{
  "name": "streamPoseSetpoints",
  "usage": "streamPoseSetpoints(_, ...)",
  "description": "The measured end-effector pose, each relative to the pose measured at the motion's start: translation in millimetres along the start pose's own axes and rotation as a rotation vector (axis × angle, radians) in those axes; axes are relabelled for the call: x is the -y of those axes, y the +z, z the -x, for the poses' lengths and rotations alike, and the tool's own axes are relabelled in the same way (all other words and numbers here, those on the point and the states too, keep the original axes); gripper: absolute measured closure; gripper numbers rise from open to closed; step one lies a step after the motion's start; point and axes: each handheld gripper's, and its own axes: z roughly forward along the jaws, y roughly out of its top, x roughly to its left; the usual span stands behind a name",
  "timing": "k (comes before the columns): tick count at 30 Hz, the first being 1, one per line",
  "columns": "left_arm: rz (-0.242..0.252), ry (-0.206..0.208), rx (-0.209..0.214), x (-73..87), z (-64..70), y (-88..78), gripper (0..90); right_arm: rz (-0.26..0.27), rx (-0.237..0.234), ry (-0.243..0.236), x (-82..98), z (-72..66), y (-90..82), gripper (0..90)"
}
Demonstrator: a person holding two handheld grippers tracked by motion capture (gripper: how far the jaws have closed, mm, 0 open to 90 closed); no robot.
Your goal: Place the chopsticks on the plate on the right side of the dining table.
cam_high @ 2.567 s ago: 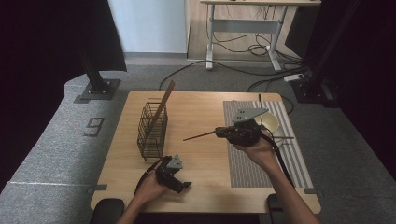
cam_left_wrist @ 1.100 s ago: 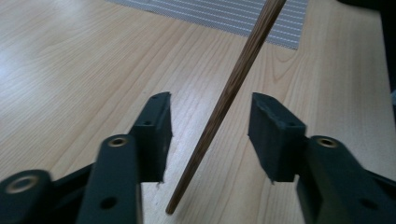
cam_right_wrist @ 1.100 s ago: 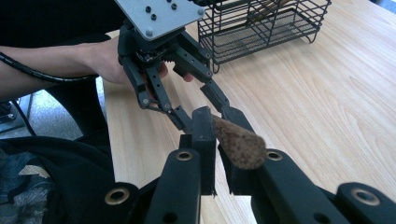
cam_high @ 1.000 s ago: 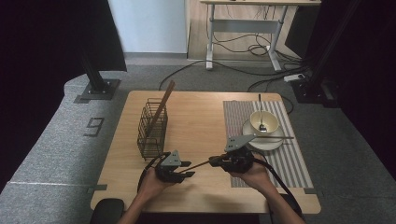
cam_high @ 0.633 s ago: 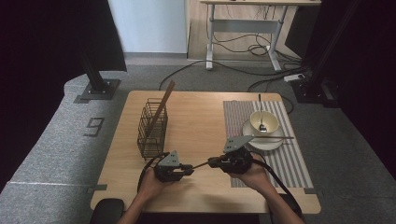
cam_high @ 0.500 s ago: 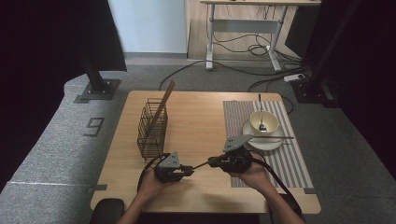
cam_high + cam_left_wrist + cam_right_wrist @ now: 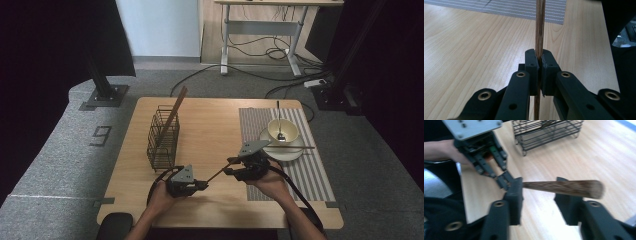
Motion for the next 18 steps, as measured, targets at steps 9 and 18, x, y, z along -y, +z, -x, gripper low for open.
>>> streamPoseSetpoints(9, -0.026, -0.011, 0.005, -0.2, 0.5, 2.6, 85.1, 0.023, 0.117, -0.026, -6.8, -1.7, 3.2, 32.0)
streamPoseSetpoints(18, -0.015, -0.025, -0.009, -0.6, -0.3, -0.6, 85.0, 0.016, 0.203, -0.026, -9.3, 2.8, 4.4, 28.2)
